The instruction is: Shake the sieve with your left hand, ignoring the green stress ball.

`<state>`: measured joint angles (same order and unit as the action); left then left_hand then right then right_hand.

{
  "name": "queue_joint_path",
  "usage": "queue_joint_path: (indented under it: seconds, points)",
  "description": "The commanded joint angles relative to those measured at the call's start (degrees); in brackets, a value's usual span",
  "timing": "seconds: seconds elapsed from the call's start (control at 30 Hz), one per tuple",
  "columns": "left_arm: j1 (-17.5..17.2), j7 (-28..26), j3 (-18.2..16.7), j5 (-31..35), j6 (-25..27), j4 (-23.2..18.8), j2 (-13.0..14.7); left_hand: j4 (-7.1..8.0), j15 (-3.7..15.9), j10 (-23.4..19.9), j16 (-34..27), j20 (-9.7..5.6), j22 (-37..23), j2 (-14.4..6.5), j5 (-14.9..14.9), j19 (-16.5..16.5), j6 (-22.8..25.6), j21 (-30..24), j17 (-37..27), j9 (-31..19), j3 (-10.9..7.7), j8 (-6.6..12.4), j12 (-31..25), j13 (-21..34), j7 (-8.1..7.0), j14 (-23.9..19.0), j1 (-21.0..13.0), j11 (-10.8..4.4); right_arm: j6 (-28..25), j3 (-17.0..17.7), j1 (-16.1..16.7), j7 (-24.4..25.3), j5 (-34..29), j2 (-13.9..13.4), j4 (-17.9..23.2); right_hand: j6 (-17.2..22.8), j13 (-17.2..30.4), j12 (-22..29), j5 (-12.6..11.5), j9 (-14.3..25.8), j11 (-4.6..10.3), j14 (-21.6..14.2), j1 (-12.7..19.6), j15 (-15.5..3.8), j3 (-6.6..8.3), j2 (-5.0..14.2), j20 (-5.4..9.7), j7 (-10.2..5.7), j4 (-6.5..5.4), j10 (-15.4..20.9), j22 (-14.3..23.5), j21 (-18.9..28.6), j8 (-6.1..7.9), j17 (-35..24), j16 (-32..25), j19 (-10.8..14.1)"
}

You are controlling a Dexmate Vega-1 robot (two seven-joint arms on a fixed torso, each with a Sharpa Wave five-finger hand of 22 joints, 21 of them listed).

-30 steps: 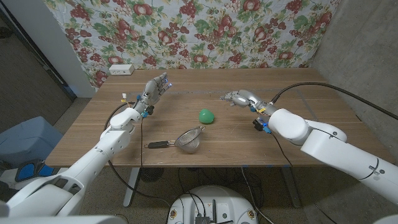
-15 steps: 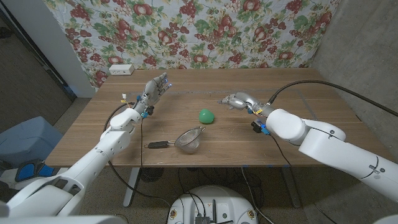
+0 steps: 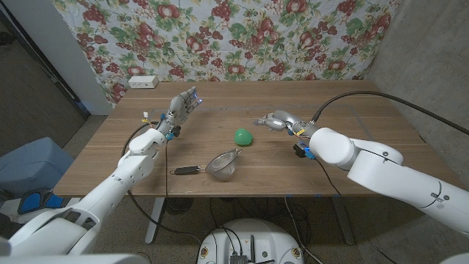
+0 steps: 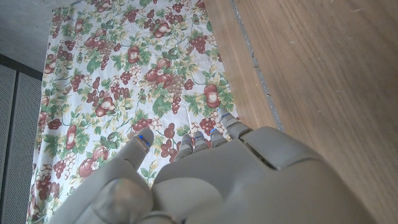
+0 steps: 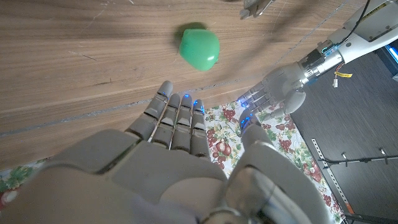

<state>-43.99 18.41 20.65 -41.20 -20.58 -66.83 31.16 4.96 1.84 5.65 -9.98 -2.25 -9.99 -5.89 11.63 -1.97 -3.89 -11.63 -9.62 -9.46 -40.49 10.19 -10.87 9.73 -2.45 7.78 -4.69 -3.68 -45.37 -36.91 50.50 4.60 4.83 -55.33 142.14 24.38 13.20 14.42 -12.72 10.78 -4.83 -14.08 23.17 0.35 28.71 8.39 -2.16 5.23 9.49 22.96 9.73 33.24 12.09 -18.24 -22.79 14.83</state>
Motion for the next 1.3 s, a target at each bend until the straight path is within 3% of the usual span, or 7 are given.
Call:
queue_joint_path:
  seconds: [0.03, 0.63, 0.97, 1.3]
  points:
    - [0.33, 0.99, -0.14, -0.34, -0.55, 1.09, -0.28, -0.44, 3.08, -0.24, -0.18, -3.06, -0.24, -3.79, -0.26, -0.54, 0.12, -0.06, -0.17, -0.30, -0.11, 0.04, -0.08, 0.30, 0.02, -0.13, 0.54, 0.06, -5.11, -4.54, -4.34, -2.02, -2.17, 0.70, 1.42, 1.35, 0.46, 0.71, -0.35, 0.34, 0.00, -1.38, 1.08, 0.02, -0.02, -0.06, -0.42, 0.05, 0.27, 1.19, 0.30, -0.28, 0.55, -0.39, -0.75, 0.86]
    - [-0.71, 0.76, -0.51, -0.60, -0.85, -0.18, 0.06, -0.56, 3.09, -0.21, -0.19, -2.93, -0.25, -3.85, -0.28, -0.56, 0.12, -0.05, -0.17, -0.30, -0.27, 0.03, -0.05, 0.30, 0.04, -0.15, 0.65, 0.11, -10.64, -11.11, -9.44, -3.98, -6.97, 1.04, 3.25, 3.95, 1.42, 1.98, -0.31, 0.44, 0.91, -4.94, 3.59, -0.31, -0.22, -1.27, -0.06, -0.23, 0.83, 3.96, 0.49, -0.01, 1.23, -1.01, -2.50, 3.42]
    - [-1.37, 0.40, -0.60, -0.57, -0.73, -1.30, 0.46, -0.63, 3.10, -0.23, -0.19, -2.82, -0.25, -3.86, -0.29, -0.59, 0.15, -0.05, -0.16, -0.30, -0.34, 0.04, -0.06, 0.30, 0.03, -0.17, 0.69, 0.12, -14.22, -14.82, -12.48, -5.95, -9.47, 1.06, 4.19, 5.38, 1.86, 2.36, 0.01, 0.52, 1.55, -6.18, 5.91, -1.23, -0.39, -3.04, 0.11, -0.91, 1.38, 4.88, 0.58, 0.19, 1.71, -1.33, -3.19, 4.70]
    - [-2.18, 0.10, -0.75, -0.61, -0.77, -2.41, 0.88, -0.65, 3.12, -0.24, -0.19, -2.80, -0.25, -3.88, -0.30, -0.60, 0.14, -0.04, -0.18, -0.30, -0.41, 0.04, -0.06, 0.30, 0.02, -0.15, 0.79, 0.10, -17.42, -18.76, -15.52, -7.67, -11.25, 1.65, 4.67, 7.77, 3.09, 3.91, 0.96, 0.69, 1.85, -9.17, 9.17, -1.46, -1.17, -4.86, -0.53, -0.74, 1.03, 7.88, 0.74, 0.66, 2.52, -2.25, -5.03, 6.75]
